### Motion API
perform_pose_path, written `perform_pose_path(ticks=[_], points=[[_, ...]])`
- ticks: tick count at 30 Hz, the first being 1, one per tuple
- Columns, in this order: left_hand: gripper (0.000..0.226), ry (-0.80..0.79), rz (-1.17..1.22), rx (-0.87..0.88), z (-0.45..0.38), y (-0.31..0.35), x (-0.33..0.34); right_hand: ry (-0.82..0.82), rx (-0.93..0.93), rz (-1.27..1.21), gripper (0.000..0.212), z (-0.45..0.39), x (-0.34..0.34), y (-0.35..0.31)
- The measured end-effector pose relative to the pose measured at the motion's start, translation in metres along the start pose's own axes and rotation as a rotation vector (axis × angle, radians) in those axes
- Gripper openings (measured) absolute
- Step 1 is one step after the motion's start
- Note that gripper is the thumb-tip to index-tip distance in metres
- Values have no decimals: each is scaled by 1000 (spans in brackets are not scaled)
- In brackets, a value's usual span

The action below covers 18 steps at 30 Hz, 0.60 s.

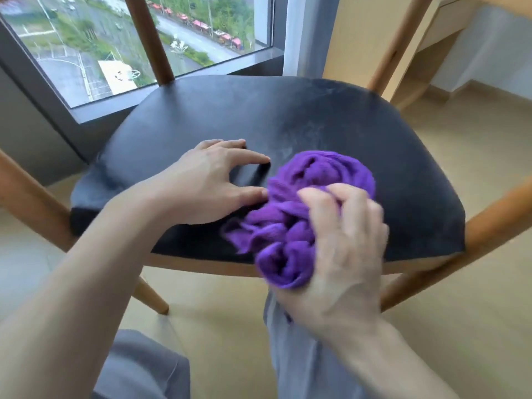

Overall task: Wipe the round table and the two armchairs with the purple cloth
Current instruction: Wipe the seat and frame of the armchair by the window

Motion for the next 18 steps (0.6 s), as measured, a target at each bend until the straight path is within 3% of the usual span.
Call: perform_pose_path(ticks=[3, 7, 13, 18], points=[[37, -8, 102, 5, -4, -8, -3, -155, -97, -35, 68, 3, 32, -36], [43, 41, 103, 39, -7, -16, -2, -138, -194, -32, 62, -2, 7, 11], [41, 202, 67, 179, -5, 13, -2, 12, -25, 80, 61, 5, -50, 97], [51, 150, 18, 345, 1, 77, 31, 86, 70, 50, 59, 14, -62, 119]])
Point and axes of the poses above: each hand's wrist, its own z-axis away from the middle knuckle, its own x-axis out of the palm, y = z × x, the point moved 7 cm from there along -z, towards the middle knuckle
